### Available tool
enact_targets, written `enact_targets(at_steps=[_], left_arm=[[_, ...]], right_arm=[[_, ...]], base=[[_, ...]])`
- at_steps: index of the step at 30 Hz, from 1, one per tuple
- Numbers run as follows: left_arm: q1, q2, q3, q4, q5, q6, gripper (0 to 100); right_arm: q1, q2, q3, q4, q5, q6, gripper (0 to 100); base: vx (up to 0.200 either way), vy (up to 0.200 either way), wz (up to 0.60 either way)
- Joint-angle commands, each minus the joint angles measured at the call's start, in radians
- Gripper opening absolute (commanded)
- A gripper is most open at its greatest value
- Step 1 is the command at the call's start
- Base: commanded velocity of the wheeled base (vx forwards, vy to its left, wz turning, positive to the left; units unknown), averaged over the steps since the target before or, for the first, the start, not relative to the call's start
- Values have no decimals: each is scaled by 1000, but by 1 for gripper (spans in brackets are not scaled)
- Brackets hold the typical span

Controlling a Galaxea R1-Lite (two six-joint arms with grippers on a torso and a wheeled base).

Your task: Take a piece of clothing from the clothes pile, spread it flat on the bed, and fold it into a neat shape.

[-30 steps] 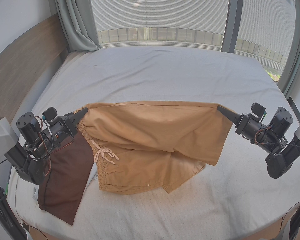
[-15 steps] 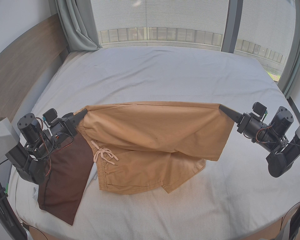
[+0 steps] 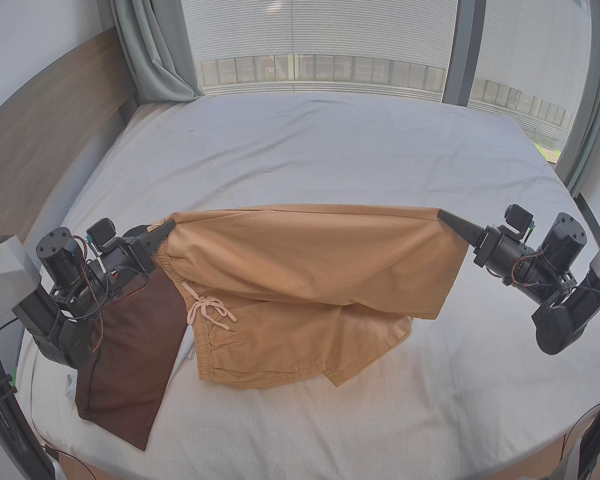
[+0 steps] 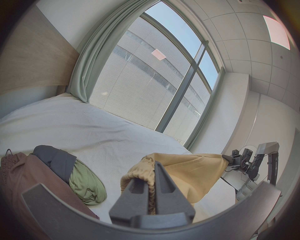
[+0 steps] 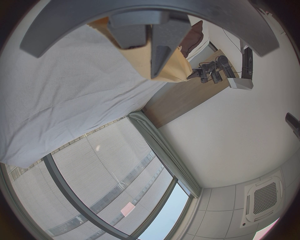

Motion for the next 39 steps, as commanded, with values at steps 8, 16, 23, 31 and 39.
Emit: enact_targets(at_steps=[8,16,23,31,39], left_arm=[[0,14,-6,-4,1,0,0],[-3,13,-4,-4,10,5,0],[-4,46,-15,-4,50,3,0],[-9,82,-93,-2,91,3,0],[-17,137,-150,-2,136,0,0]], right_arm=[[3,9,0,-1,-1,-2,0],[8,8,0,-1,-4,-2,0],[5,34,-25,-1,-6,4,0],[5,109,-98,-1,-9,6,0],[2,160,-187,1,-31,12,0]], base=[[0,0,0],[0,0,0],[0,0,0],[0,0,0],[0,0,0]])
